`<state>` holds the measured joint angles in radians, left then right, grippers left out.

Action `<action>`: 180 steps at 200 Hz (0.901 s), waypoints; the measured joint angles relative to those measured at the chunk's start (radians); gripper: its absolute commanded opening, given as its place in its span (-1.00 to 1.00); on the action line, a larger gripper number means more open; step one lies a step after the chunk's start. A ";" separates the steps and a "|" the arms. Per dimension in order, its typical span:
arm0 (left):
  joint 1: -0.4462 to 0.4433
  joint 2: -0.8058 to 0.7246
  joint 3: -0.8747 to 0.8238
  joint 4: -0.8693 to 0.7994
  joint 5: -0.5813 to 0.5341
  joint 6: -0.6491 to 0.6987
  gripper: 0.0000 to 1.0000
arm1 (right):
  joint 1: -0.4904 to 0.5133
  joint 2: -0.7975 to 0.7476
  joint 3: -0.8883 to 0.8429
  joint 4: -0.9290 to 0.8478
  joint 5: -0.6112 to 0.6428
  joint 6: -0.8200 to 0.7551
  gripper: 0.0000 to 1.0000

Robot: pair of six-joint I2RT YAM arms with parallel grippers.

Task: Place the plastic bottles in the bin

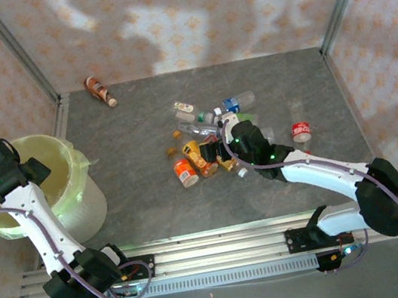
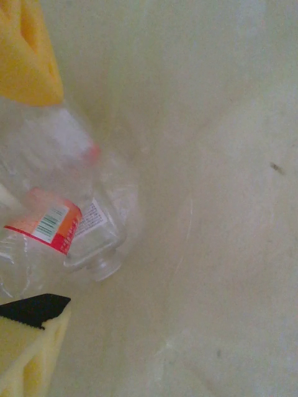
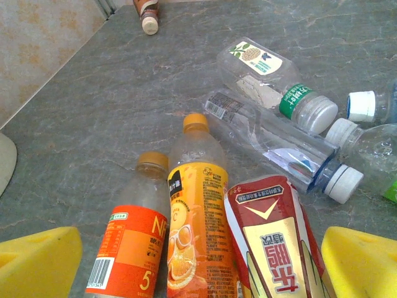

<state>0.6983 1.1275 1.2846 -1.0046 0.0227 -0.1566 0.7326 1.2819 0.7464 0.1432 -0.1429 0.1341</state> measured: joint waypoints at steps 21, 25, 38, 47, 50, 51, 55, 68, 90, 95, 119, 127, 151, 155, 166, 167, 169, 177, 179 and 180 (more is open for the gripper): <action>0.000 0.000 0.002 0.000 0.028 -0.016 0.66 | 0.000 0.000 0.000 0.000 0.000 0.010 0.99; 0.000 0.000 0.003 0.000 0.035 -0.021 0.66 | 0.000 0.000 0.000 0.000 0.001 0.011 0.98; 0.000 0.000 0.013 -0.003 0.062 -0.038 0.67 | 0.000 0.000 0.000 0.000 0.005 0.016 0.98; -0.005 0.000 0.027 -0.010 0.081 -0.055 0.69 | 0.000 0.000 0.000 0.000 0.010 0.023 0.98; -0.006 0.000 0.032 -0.011 0.088 -0.060 0.70 | 0.000 0.000 0.000 0.000 0.012 0.022 0.98; -0.007 0.000 0.033 -0.011 0.090 -0.061 0.71 | 0.000 0.000 0.000 0.000 0.012 0.022 0.98; -0.013 -0.001 0.040 -0.012 0.098 -0.071 0.72 | 0.000 0.000 0.000 -0.001 0.013 0.024 0.99; -0.036 -0.013 0.056 -0.010 0.115 -0.097 0.78 | 0.000 0.000 0.000 -0.002 0.019 0.027 0.98; -0.093 -0.052 0.072 -0.011 0.134 -0.153 0.96 | 0.000 0.000 0.000 -0.004 0.020 0.030 0.99; -0.105 -0.061 0.079 -0.010 0.138 -0.164 0.99 | 0.000 0.000 -0.001 -0.004 0.020 0.030 0.99; -0.162 -0.093 0.113 -0.010 0.155 -0.229 0.99 | 0.000 0.000 -0.007 -0.003 0.019 0.029 1.00; -0.185 -0.101 0.124 -0.010 0.157 -0.249 0.99 | 0.000 0.000 -0.010 -0.003 0.019 0.029 1.00; -0.259 -0.124 0.150 -0.008 0.159 -0.298 0.99 | 0.000 0.000 -0.024 -0.003 0.036 0.026 0.98; -0.276 -0.127 0.155 -0.008 0.158 -0.307 0.99 | 0.000 0.000 -0.027 -0.003 0.044 0.026 0.98; -0.317 -0.134 0.167 -0.005 0.157 -0.324 0.99 | 0.000 -0.004 -0.038 -0.003 0.063 0.030 0.97; -0.317 -0.134 0.167 -0.005 0.157 -0.324 0.99 | 0.000 -0.004 -0.039 -0.003 0.064 0.030 0.98; -0.333 -0.135 0.173 -0.005 0.157 -0.330 0.99 | 0.000 -0.006 -0.042 -0.003 0.065 0.030 0.98; -0.375 -0.136 0.185 -0.002 0.156 -0.347 0.99 | -0.002 -0.011 -0.053 -0.004 0.068 0.029 0.98; -0.383 -0.136 0.188 -0.002 0.155 -0.349 0.99 | -0.002 -0.012 -0.054 -0.005 0.068 0.029 0.98; -0.383 -0.136 0.188 -0.002 0.155 -0.349 0.99 | -0.003 -0.012 -0.055 -0.005 0.067 0.029 0.98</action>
<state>0.3153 0.9916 1.4727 -1.0061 0.1776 -0.5060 0.7300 1.2697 0.6910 0.1387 -0.0757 0.1635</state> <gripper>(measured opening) 0.993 0.988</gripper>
